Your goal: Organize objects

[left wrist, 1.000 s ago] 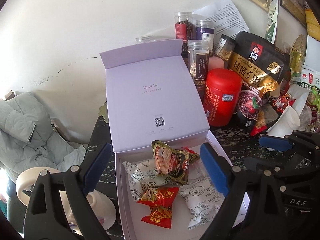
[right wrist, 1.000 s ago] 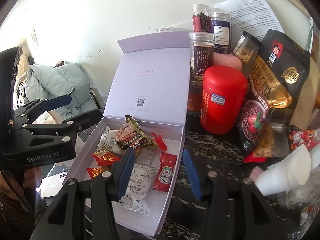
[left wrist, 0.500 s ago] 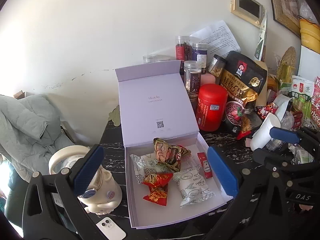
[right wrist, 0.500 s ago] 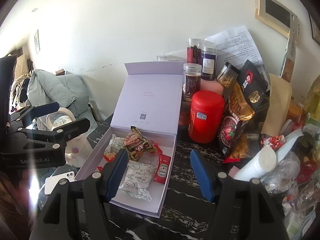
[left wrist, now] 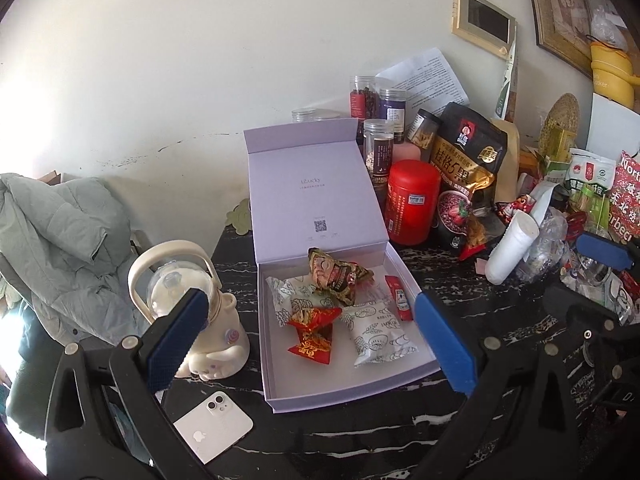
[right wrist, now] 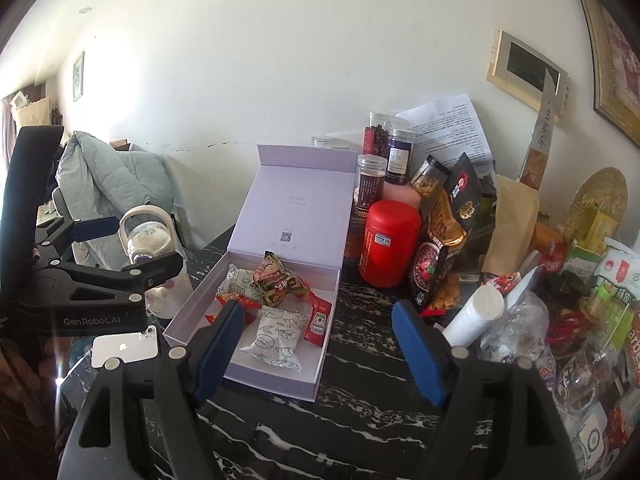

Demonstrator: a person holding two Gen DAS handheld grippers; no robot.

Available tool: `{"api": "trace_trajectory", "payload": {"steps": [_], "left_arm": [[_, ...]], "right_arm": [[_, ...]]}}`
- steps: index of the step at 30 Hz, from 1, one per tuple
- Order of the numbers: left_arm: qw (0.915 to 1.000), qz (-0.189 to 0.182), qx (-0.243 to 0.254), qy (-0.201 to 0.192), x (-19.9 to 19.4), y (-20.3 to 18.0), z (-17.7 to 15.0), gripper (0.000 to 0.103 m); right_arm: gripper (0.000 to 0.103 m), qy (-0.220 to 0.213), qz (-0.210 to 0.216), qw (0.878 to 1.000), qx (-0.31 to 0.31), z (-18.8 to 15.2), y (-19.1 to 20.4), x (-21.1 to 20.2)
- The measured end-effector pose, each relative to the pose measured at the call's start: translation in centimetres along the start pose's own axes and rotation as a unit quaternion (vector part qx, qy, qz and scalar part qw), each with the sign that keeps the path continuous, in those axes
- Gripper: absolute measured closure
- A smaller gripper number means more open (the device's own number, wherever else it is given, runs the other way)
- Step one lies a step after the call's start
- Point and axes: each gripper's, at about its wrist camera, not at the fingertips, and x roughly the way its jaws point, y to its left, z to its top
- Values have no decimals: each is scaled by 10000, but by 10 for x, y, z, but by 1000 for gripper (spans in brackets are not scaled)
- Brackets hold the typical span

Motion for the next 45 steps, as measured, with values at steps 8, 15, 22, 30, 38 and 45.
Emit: {"api": "trace_trajectory", "payload": {"steps": [8, 15, 22, 30, 38, 45], "left_arm": [[9999, 103, -28, -79, -20, 2, -26, 0], [9997, 129, -15, 221, -22, 2, -58, 0], [9994, 176, -15, 312, -33, 0, -84, 0], [9993, 194, -34, 324, -50, 0, -103, 0], [9989, 195, -43, 414, -59, 1, -113, 0], [9986, 317, -35, 423, -66, 0, -120, 0]], "right_arm": [[25, 70, 26, 10000, -26, -25, 16, -12], [25, 256, 166, 9995, 7, -54, 26, -13], [25, 318, 228, 9992, 57, -78, 35, -24], [25, 329, 289, 9990, 90, -95, 41, -36], [25, 288, 316, 9990, 115, -107, 45, -47], [25, 286, 313, 9990, 168, -115, 45, -52]]}}
